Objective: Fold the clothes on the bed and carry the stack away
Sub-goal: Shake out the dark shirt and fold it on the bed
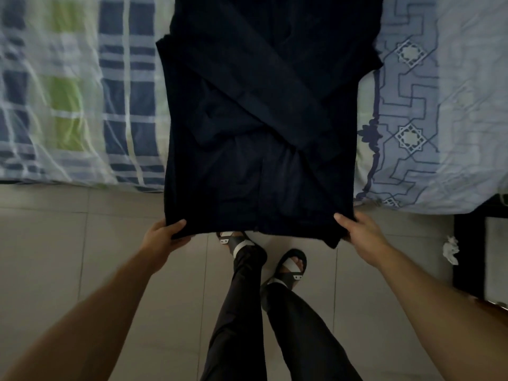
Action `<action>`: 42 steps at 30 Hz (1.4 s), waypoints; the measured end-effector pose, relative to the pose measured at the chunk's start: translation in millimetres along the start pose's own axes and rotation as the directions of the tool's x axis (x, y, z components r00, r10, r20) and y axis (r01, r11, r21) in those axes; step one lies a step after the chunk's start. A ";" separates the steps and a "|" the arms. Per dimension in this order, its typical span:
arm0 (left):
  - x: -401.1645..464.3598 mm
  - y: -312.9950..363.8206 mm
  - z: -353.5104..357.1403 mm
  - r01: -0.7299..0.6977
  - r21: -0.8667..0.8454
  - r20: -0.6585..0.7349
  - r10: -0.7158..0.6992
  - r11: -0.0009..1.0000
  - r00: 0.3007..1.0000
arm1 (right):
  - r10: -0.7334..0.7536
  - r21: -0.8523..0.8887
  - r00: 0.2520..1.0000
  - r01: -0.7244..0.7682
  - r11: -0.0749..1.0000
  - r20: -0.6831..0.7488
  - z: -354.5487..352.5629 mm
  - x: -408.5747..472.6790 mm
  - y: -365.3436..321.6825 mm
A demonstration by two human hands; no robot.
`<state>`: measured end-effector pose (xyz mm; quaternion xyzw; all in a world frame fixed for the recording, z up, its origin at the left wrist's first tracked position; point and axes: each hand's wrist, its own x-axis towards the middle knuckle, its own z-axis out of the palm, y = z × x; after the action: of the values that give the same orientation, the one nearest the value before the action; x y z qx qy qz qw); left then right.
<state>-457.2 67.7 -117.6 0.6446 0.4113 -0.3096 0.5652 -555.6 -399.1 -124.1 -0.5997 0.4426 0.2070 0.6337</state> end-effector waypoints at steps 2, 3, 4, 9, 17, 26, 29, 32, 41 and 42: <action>-24.4 8.8 -2.4 -0.011 -0.012 0.000 0.011 1.000 1.000 | 0.016 0.136 1.000 -0.015 0.991 -0.009 -5.3 -22.0 -6.2; -36.6 14.4 -3.5 -0.015 -0.016 -0.008 0.015 1.000 1.000 | 0.019 0.187 1.000 -0.014 0.982 -0.024 -7.3 -31.6 -11.0; -48.6 21.2 -4.2 -0.021 -0.015 -0.019 0.021 1.000 1.000 | 0.020 0.223 0.999 -0.010 0.975 -0.043 -8.5 -40.4 -17.0; -90.6 63.8 -4.6 -0.081 -0.017 -0.064 0.080 0.997 0.995 | -0.029 0.272 0.995 0.055 0.961 -0.098 -8.8 -70.8 -56.1; -90.5 141.0 13.8 -0.088 -0.171 -0.032 0.084 0.981 0.996 | -0.146 0.381 0.989 0.125 0.916 0.024 -11.9 -71.0 -129.8; -22.4 311.4 64.5 -0.137 -0.412 0.057 0.175 0.901 0.983 | -0.073 0.643 0.984 0.161 0.749 -0.161 2.6 15.9 -293.9; 12.4 375.3 92.0 -0.151 -0.402 0.087 0.201 0.903 0.976 | -0.092 0.658 0.984 0.172 0.733 -0.155 14.7 61.0 -348.9; 54.3 437.2 123.0 -0.186 -0.386 0.079 0.234 0.903 0.969 | -0.109 0.639 0.971 0.222 0.736 -0.211 28.4 110.5 -405.4; 163.1 565.8 193.9 -0.352 -0.337 0.093 0.403 0.873 0.910 | -0.210 0.630 0.935 0.348 0.694 -0.285 37.3 232.0 -501.0; 172.0 562.8 199.2 -0.351 -0.271 0.102 0.389 0.897 0.916 | -0.207 0.564 0.936 0.338 0.753 -0.286 38.5 238.7 -497.0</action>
<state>132.1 -110.0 -33.3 0.6101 0.2716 -0.1913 0.7193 -24.6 -523.8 -34.9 -0.4420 0.4556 -0.1034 0.7658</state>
